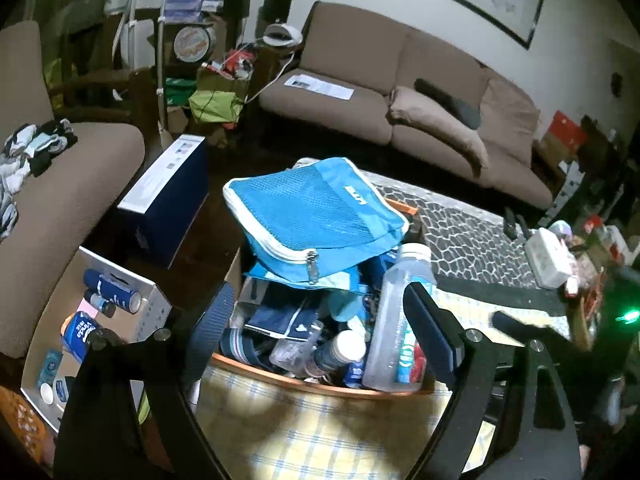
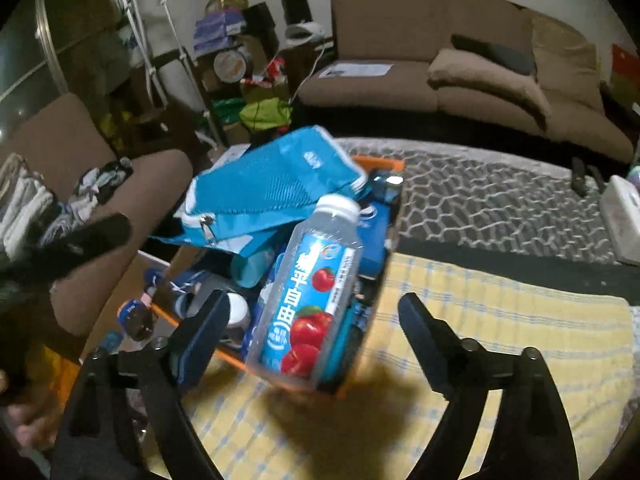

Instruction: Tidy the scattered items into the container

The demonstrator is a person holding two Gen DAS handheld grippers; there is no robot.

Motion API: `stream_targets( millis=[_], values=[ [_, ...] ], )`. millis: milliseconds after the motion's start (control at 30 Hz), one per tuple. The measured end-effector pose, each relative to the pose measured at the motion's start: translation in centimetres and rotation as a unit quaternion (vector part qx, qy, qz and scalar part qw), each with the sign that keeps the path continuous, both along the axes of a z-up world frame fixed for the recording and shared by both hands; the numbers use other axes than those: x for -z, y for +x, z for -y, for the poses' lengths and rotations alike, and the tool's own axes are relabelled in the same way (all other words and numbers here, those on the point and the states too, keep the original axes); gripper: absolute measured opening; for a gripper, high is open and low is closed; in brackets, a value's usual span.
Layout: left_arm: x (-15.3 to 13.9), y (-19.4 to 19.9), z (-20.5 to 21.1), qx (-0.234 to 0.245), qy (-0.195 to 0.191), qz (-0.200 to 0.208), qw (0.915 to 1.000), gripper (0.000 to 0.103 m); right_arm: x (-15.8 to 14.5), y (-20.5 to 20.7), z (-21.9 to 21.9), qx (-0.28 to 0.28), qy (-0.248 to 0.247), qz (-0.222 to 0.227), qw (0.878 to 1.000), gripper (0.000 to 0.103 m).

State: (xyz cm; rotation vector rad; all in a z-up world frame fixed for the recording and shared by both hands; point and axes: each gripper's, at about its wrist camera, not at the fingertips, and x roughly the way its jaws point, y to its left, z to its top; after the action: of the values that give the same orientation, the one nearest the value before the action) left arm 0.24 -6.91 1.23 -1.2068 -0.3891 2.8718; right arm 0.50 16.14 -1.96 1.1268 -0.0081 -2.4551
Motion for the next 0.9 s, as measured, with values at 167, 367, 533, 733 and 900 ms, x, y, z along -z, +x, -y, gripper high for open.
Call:
stream_targets(
  millis=[167, 367, 533, 733, 900],
  values=[
    [-1.2, 0.7, -1.5, 0.007, -0.021, -0.003, 0.9998, 0.085, -3.2, 1.2, -1.7, 0.027, -0.003, -0.032, 0.999, 0.099],
    [-3.6, 3.5, -3.3, 0.024, -0.050, -0.029, 0.9980, 0.086, -6.0, 3.7, -2.9, 0.037, -0.010, -0.038, 0.999, 0.099],
    [-4.3, 5.7, -4.2, 0.026, -0.082, -0.033, 0.9958, 0.089, -7.8, 6.9, -3.7, 0.046, 0.004, -0.068, 0.997, 0.100],
    [-3.4, 8.5, -4.1, 0.002, -0.118, -0.010, 0.9930, 0.101, -6.6, 9.1, -4.1, 0.051, 0.014, -0.037, 0.998, 0.101],
    [-3.3, 9.5, -4.5, 0.017, -0.105, 0.003, 0.9944, 0.102, -7.4, 10.1, -2.6, 0.047, 0.066, -0.060, 0.995, 0.101]
  ],
)
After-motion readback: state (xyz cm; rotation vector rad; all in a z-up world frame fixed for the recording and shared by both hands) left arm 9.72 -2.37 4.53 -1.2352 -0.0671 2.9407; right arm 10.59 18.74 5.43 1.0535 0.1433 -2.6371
